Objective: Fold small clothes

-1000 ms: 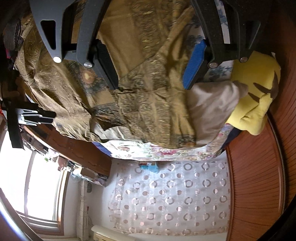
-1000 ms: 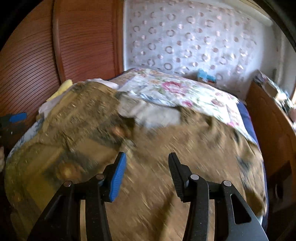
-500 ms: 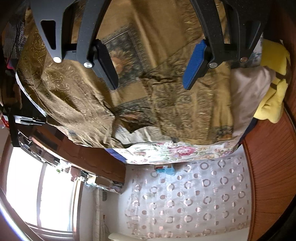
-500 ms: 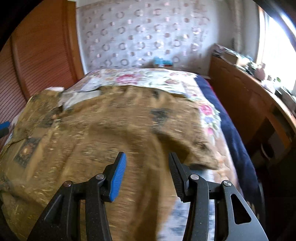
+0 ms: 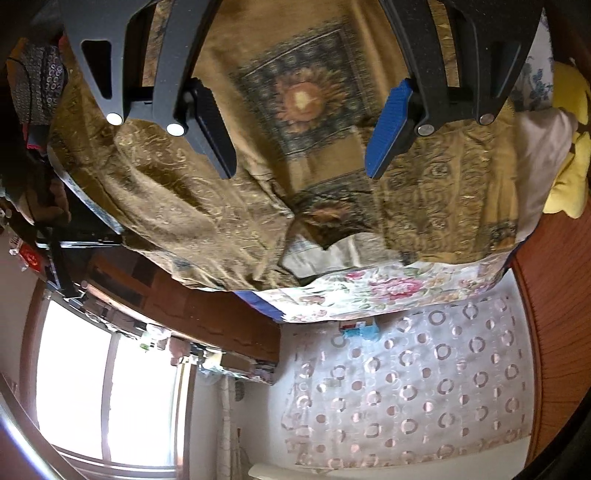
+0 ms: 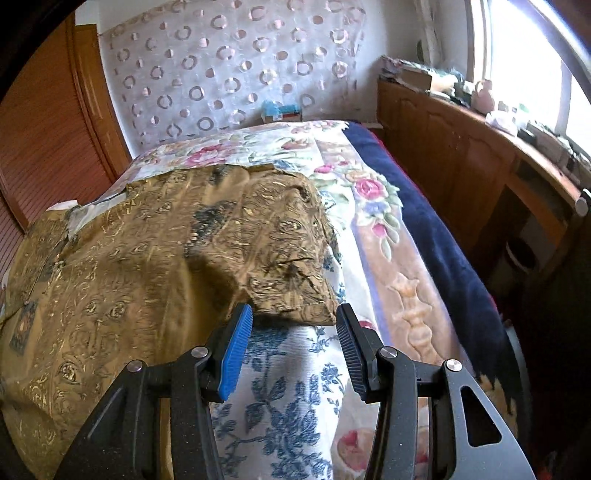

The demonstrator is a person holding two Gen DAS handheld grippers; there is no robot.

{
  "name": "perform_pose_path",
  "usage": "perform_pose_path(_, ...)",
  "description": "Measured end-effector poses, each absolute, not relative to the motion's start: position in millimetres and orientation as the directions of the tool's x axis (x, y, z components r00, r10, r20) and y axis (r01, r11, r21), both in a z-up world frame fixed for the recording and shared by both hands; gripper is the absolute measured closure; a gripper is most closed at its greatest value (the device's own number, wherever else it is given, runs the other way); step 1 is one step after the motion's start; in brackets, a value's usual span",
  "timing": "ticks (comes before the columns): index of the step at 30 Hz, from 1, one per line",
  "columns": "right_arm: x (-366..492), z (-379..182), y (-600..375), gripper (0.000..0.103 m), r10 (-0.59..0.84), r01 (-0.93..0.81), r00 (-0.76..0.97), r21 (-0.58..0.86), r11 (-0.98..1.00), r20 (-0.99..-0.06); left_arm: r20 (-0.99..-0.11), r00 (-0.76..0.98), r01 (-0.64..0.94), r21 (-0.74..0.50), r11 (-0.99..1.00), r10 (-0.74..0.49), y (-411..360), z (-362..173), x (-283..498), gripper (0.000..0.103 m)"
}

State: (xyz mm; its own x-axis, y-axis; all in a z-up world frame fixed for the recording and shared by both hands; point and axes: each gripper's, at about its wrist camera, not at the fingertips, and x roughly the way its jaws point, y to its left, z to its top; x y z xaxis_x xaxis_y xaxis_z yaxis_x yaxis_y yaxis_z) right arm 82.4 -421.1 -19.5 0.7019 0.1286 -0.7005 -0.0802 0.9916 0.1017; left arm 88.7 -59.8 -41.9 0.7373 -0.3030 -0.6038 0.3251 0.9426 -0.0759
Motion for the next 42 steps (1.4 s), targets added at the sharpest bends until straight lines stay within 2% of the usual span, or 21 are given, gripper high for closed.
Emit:
perform_pose_path(13,103,-16,-432,0.054,0.195,-0.084,0.646,0.185,0.979,-0.738,-0.626,0.699,0.361,-0.109,0.926,-0.346,-82,-54,83,0.03)
perform_pose_path(17,106,-13,-428,0.065,0.202,-0.115,0.638,0.168,0.979,-0.743,-0.625,0.7,0.36,-0.109,0.926,-0.346,-82,-54,81,0.03)
perform_pose_path(18,106,-12,-427,0.074,0.199,-0.124,0.64,0.156,0.98,-0.742,-0.625,0.7,0.36,-0.108,0.927,-0.344,-82,-54,81,0.03)
perform_pose_path(22,107,-5,-414,0.094,0.119,-0.133,0.667,0.04,0.99,-0.736,-0.622,0.705,0.357,-0.106,0.928,-0.342,-82,-54,79,0.03)
perform_pose_path(24,102,3,-408,0.096,0.097,-0.139,0.702,-0.001,0.99,-0.706,-0.623,0.704,0.356,-0.105,0.928,-0.341,-81,-54,79,0.03)
perform_pose_path(27,90,19,-392,0.099,0.079,-0.153,0.76,-0.06,0.986,-0.645,-0.625,0.704,0.353,-0.104,0.93,-0.337,-81,-53,78,0.03)
perform_pose_path(31,67,38,-360,0.099,0.155,-0.253,0.797,-0.089,0.963,-0.583,-0.621,0.708,0.348,-0.105,0.932,-0.335,-81,-53,78,0.03)
perform_pose_path(37,51,24,-324,0.099,0.213,-0.341,0.754,-0.094,0.935,-0.621,-0.619,0.711,0.344,-0.106,0.933,-0.333,-78,-52,76,0.03)
perform_pose_path(42,60,25,-350,0.099,0.193,-0.283,0.756,-0.046,0.958,-0.626,-0.617,0.713,0.343,-0.109,0.933,-0.334,-77,-52,75,0.03)
